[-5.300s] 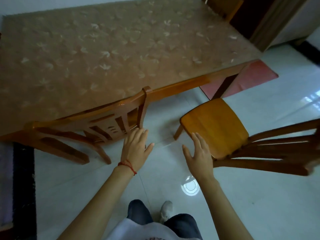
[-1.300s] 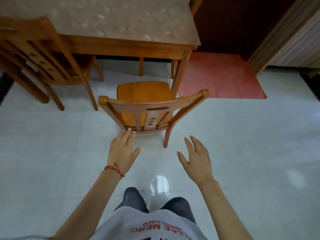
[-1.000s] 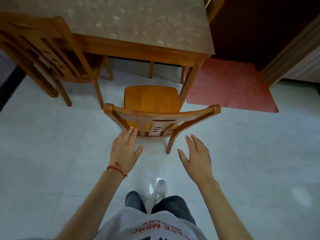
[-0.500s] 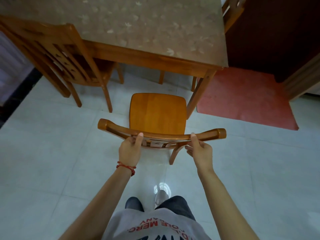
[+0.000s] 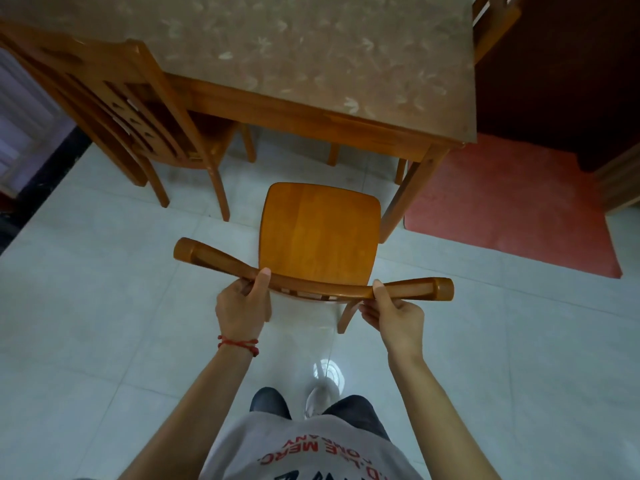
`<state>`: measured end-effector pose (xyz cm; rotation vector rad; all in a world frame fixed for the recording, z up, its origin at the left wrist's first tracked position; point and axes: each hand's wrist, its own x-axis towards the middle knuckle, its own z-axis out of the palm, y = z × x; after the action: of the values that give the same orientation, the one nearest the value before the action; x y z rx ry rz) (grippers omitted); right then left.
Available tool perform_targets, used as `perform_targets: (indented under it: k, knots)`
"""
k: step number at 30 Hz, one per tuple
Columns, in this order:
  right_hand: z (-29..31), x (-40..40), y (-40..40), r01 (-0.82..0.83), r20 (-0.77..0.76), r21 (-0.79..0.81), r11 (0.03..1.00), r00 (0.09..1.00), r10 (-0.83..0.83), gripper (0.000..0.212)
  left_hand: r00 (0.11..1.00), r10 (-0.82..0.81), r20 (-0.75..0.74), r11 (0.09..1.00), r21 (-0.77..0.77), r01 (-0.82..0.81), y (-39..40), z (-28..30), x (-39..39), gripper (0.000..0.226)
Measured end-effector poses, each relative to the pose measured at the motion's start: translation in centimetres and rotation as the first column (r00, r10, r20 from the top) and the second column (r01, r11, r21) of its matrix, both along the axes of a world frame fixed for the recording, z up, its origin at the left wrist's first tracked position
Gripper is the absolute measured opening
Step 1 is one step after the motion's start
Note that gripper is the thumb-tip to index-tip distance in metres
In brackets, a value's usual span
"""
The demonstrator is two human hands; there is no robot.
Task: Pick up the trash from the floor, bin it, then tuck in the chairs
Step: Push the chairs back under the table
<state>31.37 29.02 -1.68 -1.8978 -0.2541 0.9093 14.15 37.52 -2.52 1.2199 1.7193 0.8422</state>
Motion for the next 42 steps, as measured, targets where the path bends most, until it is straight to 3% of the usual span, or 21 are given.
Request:
perform_targets:
  k: [8,15,26,32,36,42]
  knots:
    - [-0.3,0.4,3.6,-0.007,-0.050,0.065,0.998,0.999,0.010,0.023,0.999,0.024,-0.032,0.999,0.031,-0.023,3.9,0.0,1.1,0.035]
    - [-0.7,1.6,8.3,0.019,-0.057,0.067,0.998,0.998,-0.015,0.026,0.997,-0.035,-0.074,0.996,0.077,0.040,9.1,-1.2,1.8,0.041]
    - [-0.5,2.9,17.5,0.111,-0.020,0.037,0.993,0.994,-0.111,0.031,0.992,-0.127,-0.021,0.985,0.113,0.129,19.3,-1.8,3.4,0.047]
    - [-0.3,4.5,22.0,0.145,-0.037,0.040,0.989,0.989,-0.144,0.028,0.986,-0.166,0.032,0.985,0.052,0.164,23.8,-1.0,5.1,0.076]
    - [0.0,6.1,24.6,0.164,-0.060,0.053,0.985,0.985,-0.161,0.024,0.983,-0.181,-0.001,0.983,0.043,0.181,26.2,-1.0,7.1,0.051]
    - [-0.1,9.4,28.8,0.161,-0.047,0.056,0.985,0.986,-0.159,0.027,0.988,-0.149,0.025,0.988,0.038,0.148,30.2,-1.1,10.2,0.048]
